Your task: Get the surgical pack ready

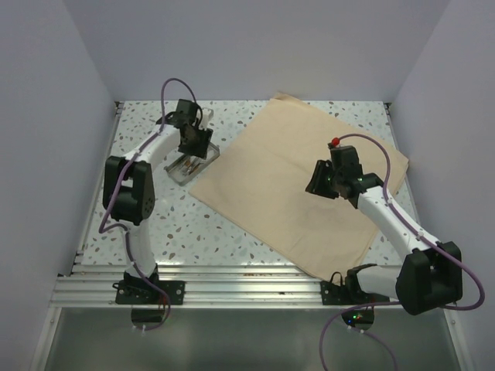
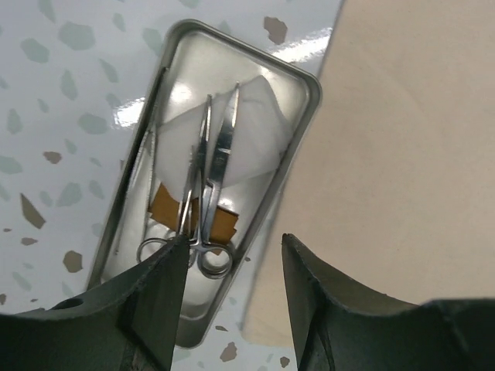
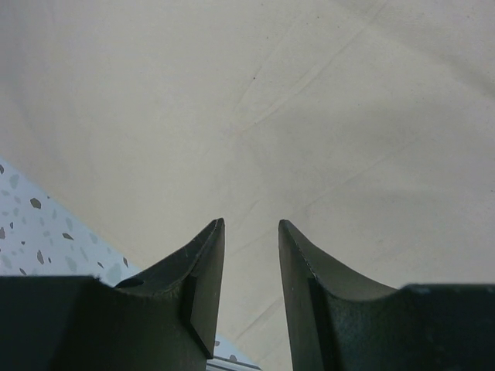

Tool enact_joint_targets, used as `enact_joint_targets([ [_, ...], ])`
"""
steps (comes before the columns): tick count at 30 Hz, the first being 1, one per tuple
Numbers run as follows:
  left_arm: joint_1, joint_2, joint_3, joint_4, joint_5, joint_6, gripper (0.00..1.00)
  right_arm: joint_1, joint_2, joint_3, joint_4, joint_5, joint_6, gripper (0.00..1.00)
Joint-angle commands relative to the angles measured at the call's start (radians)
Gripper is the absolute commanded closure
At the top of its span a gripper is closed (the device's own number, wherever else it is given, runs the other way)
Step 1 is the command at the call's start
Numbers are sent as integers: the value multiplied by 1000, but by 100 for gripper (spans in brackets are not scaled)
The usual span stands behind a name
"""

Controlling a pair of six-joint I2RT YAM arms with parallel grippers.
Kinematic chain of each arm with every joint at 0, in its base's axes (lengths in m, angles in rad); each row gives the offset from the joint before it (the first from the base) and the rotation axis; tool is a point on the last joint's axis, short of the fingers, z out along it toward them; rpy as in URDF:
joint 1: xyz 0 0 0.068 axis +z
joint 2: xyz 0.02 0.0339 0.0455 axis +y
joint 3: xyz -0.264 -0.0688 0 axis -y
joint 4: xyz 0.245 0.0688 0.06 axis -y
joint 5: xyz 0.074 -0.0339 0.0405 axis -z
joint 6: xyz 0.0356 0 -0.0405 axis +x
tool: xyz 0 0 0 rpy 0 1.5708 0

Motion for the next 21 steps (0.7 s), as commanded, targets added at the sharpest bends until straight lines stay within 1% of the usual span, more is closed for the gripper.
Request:
enact_joint_targets([
  [1, 2, 3, -18, 15, 104, -15, 45, 0, -9, -5, 27, -22, -20, 62],
  [8, -12, 44, -21, 42, 104, -12, 46, 0, 0, -12, 36, -31, -20, 62],
  [13, -16, 83, -20, 40, 95, -12, 50, 2, 3, -13, 41, -35, -20, 62],
  [16, -21, 98, -20, 38, 79, -12, 53, 0, 5, -12, 41, -35, -20, 62],
  [19, -22, 110, -20, 38, 58, -12, 60, -1, 5, -15, 44, -37, -20, 62],
  [20, -22, 114, -18, 38, 50, -12, 65, 0, 6, -15, 42, -37, -20, 62],
  [21, -24, 115, -18, 37, 37, -12, 68, 2, 5, -15, 42, -37, -19, 62],
])
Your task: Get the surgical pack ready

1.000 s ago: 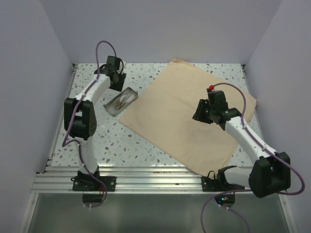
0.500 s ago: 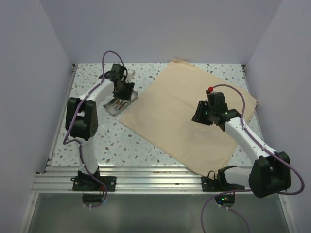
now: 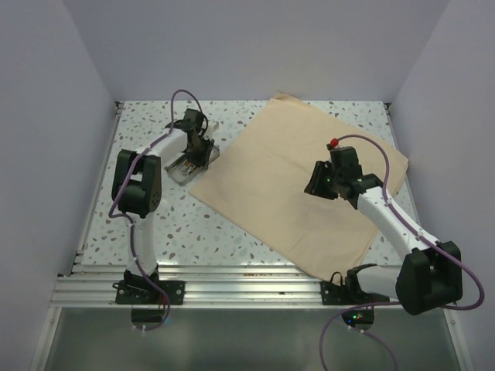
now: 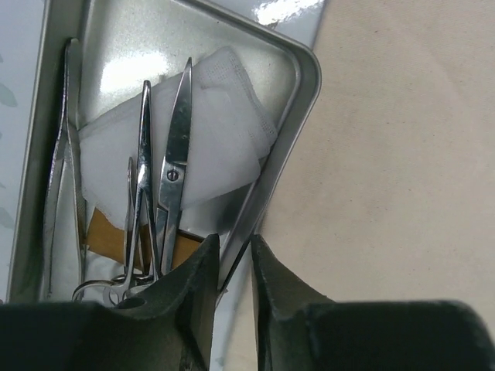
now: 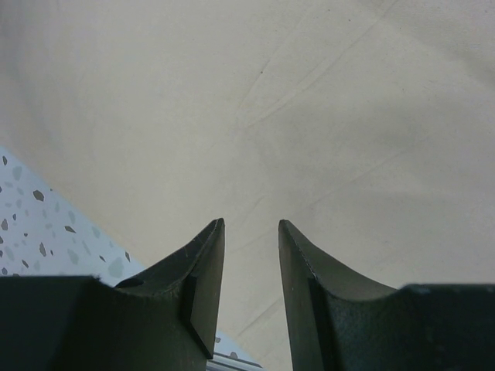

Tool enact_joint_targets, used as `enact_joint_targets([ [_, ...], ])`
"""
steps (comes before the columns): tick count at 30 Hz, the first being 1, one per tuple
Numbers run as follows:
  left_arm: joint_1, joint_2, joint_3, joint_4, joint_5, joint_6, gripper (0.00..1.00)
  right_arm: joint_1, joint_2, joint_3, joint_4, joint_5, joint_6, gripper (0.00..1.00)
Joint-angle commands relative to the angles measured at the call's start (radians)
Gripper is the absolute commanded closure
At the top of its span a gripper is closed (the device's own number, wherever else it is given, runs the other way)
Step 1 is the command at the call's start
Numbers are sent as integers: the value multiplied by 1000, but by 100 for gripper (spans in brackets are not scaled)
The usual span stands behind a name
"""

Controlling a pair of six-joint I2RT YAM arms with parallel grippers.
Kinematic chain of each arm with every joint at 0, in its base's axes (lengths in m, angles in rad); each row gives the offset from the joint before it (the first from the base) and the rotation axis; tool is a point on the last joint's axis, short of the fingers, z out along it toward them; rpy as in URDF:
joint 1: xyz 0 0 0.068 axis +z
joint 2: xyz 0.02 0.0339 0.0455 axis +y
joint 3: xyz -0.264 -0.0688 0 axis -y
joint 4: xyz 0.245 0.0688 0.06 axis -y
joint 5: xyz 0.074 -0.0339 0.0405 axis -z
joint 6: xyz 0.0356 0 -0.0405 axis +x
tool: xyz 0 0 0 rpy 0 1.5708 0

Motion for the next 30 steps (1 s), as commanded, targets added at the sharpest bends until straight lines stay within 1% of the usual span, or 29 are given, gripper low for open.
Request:
enact_joint_targets([
  [1, -6, 8, 3, 24, -36, -9, 76, -1, 3, -4, 31, -12, -14, 62],
  [5, -8, 1, 5, 16, -59, -9, 95, 0, 0, -2, 27, -6, -16, 62],
  [7, -13, -11, 6, 6, -77, -9, 99, 2, 0, -1, 25, -4, -13, 62],
  [12, -46, -43, 52, -63, -172, -9, 100, 0, -3, 12, 19, -3, -11, 62],
  [15, -95, -68, 97, -99, -198, -9, 100, 0, -4, 21, 11, 2, -5, 62],
  [20, -210, -65, 215, -165, -131, -9, 100, -3, -26, 71, -42, 52, 15, 62],
  [22, -272, -34, 295, -194, -102, -12, 100, -6, -43, 88, -58, 94, 33, 63],
  [24, -328, 9, 374, -208, -38, -24, 100, -10, -66, 121, -107, 184, 74, 64],
  [26, -371, 52, 436, -220, -16, -30, 100, -12, -79, 168, -163, 244, 91, 65],
  [27, -413, 105, 506, -237, -16, -32, 100, -25, -87, 180, -174, 261, 90, 64],
  [29, -451, 194, 592, -275, -1, -32, 100, -48, -118, 202, -186, 280, 90, 64],
  [30, -485, 221, 661, -278, 13, -32, 100, -79, -129, 208, -191, 280, 90, 64],
])
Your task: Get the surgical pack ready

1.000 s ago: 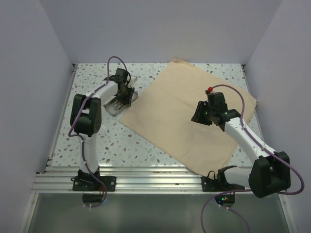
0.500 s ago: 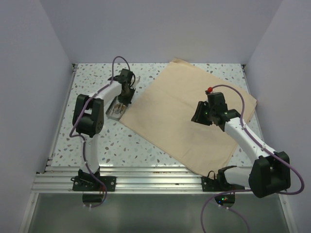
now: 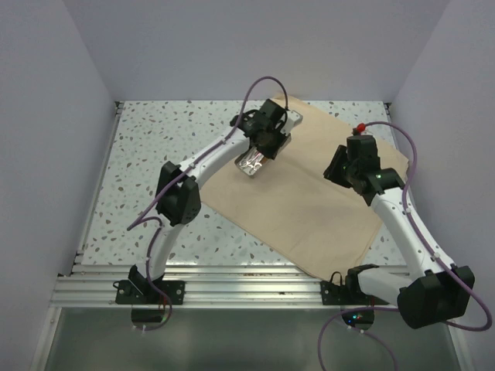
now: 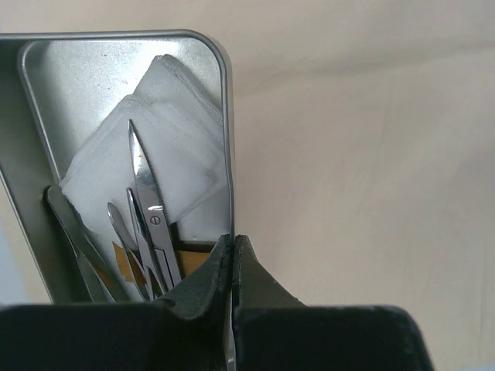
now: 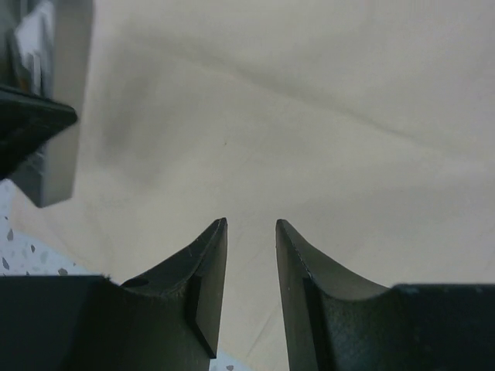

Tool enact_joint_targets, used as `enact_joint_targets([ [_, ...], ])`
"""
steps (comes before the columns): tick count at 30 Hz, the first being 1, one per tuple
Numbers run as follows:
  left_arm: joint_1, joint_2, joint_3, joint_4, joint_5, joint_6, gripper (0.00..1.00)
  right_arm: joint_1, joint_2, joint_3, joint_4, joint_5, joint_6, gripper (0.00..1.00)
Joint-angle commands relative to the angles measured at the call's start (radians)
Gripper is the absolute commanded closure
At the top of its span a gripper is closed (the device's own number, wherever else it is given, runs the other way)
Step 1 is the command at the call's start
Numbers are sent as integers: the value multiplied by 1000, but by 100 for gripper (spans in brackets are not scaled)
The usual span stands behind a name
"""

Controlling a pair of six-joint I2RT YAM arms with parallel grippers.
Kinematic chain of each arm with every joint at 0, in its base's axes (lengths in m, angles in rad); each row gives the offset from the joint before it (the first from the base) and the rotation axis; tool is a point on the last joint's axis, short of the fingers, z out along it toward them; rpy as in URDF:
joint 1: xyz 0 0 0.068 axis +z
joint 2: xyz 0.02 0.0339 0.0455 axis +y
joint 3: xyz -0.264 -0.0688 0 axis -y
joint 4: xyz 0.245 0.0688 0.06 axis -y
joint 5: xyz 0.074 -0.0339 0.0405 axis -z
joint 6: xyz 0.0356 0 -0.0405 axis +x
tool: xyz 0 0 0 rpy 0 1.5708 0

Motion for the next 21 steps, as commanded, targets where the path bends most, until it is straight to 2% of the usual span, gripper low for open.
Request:
enact_joint_targets([
  [1, -74, 131, 154, -71, 76, -14, 100, -60, -68, 67, -57, 81, 26, 64],
  [5, -129, 200, 212, -23, 118, -35, 100, -89, -96, 62, -69, 66, 33, 64],
  [15, -187, 249, 190, 27, 153, -46, 100, -103, -110, -2, -28, 13, 26, 64],
  [18, -189, 246, 174, 14, 141, -44, 82, -102, -110, -25, -6, -8, 35, 64],
  [19, -189, 240, 167, 14, 138, -41, 70, -103, -107, -33, -2, -23, 37, 64],
  [21, -187, 214, 144, 19, 110, -34, 57, -103, -93, -51, 14, -37, 46, 64],
])
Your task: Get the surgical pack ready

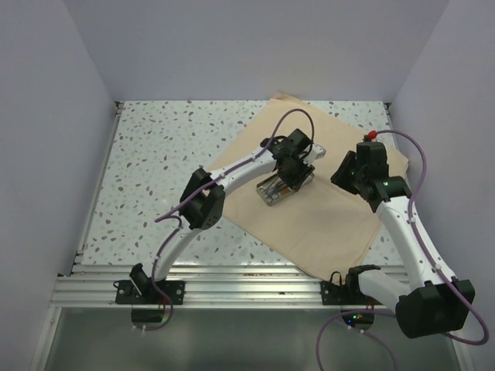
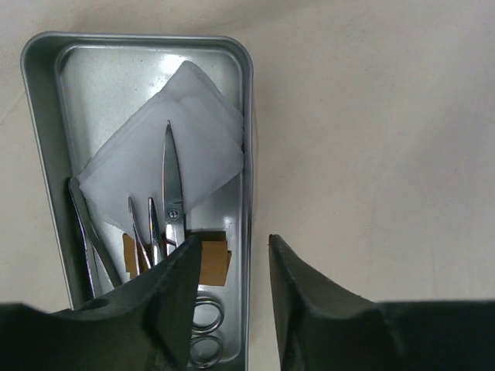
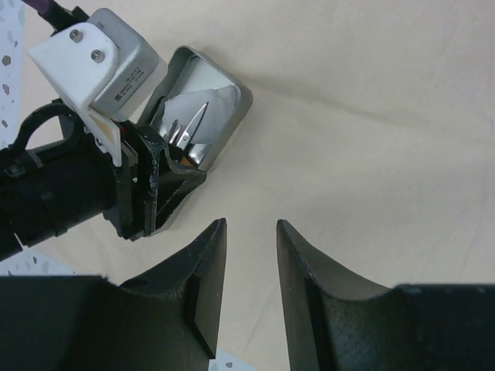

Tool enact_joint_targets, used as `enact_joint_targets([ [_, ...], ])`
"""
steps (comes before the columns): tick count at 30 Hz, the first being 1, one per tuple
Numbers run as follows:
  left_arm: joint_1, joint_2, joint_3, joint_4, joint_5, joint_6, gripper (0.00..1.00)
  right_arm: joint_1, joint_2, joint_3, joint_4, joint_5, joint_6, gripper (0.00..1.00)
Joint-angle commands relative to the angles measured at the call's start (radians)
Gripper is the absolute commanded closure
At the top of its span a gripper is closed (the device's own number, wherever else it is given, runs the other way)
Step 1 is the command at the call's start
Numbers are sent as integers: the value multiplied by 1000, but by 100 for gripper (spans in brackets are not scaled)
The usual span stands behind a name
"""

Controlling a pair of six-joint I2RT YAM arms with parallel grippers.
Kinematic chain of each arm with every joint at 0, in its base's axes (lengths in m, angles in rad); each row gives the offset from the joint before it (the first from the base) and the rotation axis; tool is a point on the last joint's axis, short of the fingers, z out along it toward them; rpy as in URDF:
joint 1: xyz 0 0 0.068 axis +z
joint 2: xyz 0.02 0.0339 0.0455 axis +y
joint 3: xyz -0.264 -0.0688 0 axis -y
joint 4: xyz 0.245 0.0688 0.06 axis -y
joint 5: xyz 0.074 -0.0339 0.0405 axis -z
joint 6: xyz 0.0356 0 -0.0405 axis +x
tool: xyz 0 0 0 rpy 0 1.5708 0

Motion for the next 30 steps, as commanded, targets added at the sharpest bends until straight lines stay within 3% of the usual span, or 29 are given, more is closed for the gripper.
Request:
enact_joint_targets([
  [1, 2, -59, -16, 19, -24, -5, 54, -4, 12, -24, 47, -35, 21, 64],
  [5, 13, -119, -33, 11, -67, -6, 47, -4, 41, -31, 54, -25, 16, 64],
  [7, 37, -202, -111, 35, -103, -19, 48, -4, 61, -39, 57, -9, 7, 64],
  [8, 50, -290, -221, 90, -129, -42, 48, -6, 72, -53, 62, 4, -4, 65],
  [12, 152, -531, -546, 281, -107, -147, 62, -2, 128, -100, 92, 8, -32, 71],
  [14, 194, -642, -725, 379, -106, -210, 69, 8, 155, -137, 128, -16, -35, 86],
  [15, 203, -670, -781, 406, -113, -229, 78, 14, 171, -146, 134, -19, -35, 92],
  [17, 217, -711, -924, 471, -142, -275, 85, 55, 237, -162, 154, -19, -32, 100],
  [20, 229, -701, -1053, 523, -140, -316, 99, 120, 323, -174, 186, -1, -24, 100],
  [25, 258, -688, -1188, 586, -182, -396, 100, 229, 409, -191, 246, 51, 8, 100],
  [30, 381, -698, -1289, 615, -101, -457, 100, 392, 538, -189, 295, 48, 79, 100],
])
